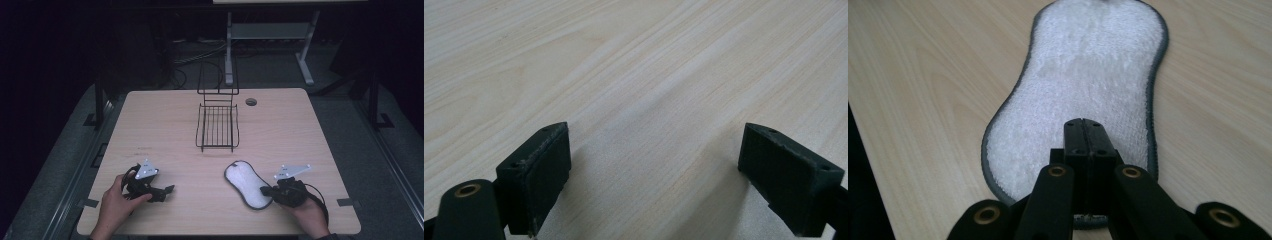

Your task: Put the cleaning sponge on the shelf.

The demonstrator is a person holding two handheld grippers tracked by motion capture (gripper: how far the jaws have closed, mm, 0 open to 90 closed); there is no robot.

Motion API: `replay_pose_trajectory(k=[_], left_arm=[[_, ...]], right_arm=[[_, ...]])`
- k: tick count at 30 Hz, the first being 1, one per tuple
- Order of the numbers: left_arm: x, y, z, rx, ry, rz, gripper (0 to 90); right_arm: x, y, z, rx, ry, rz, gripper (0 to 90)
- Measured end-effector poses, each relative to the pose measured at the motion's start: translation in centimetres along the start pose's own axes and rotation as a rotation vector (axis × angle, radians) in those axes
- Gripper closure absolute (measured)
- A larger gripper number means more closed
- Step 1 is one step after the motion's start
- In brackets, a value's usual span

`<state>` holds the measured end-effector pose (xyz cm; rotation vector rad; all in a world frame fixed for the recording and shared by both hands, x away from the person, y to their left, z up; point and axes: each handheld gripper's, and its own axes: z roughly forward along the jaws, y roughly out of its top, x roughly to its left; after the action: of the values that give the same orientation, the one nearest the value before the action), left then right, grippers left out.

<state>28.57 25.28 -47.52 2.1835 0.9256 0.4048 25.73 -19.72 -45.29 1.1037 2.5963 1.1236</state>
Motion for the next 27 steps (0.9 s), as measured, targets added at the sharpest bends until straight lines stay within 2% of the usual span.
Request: replay_pose_trajectory(k=[10,16,18,22,25,27], left_arm=[[0.0,0.0,0.0,0.000,0.000,0.000,12.7],[0.0,0.0,0.0,0.000,0.000,0.000,12.7],[0.0,0.0,0.0,0.000,0.000,0.000,12.7],[0.0,0.0,0.0,0.000,0.000,0.000,12.7],[0.0,0.0,0.0,0.000,0.000,0.000,12.7],[0.0,0.0,0.0,0.000,0.000,0.000,12.7]], right_arm=[[-2.1,-0.9,-1.4,-0.003,-0.057,0.043,89.4],[-2.8,-1.1,-1.9,-0.003,-0.062,0.061,87.7],[-2.9,-0.9,-2.0,-0.001,-0.046,0.058,81.8],[-2.9,-0.2,-2.8,-0.043,-0.035,0.061,68.9],[-3.1,0.4,-2.9,-0.060,-0.020,0.072,56.1],[-3.2,0.8,-2.6,-0.052,-0.018,0.063,46.8]])
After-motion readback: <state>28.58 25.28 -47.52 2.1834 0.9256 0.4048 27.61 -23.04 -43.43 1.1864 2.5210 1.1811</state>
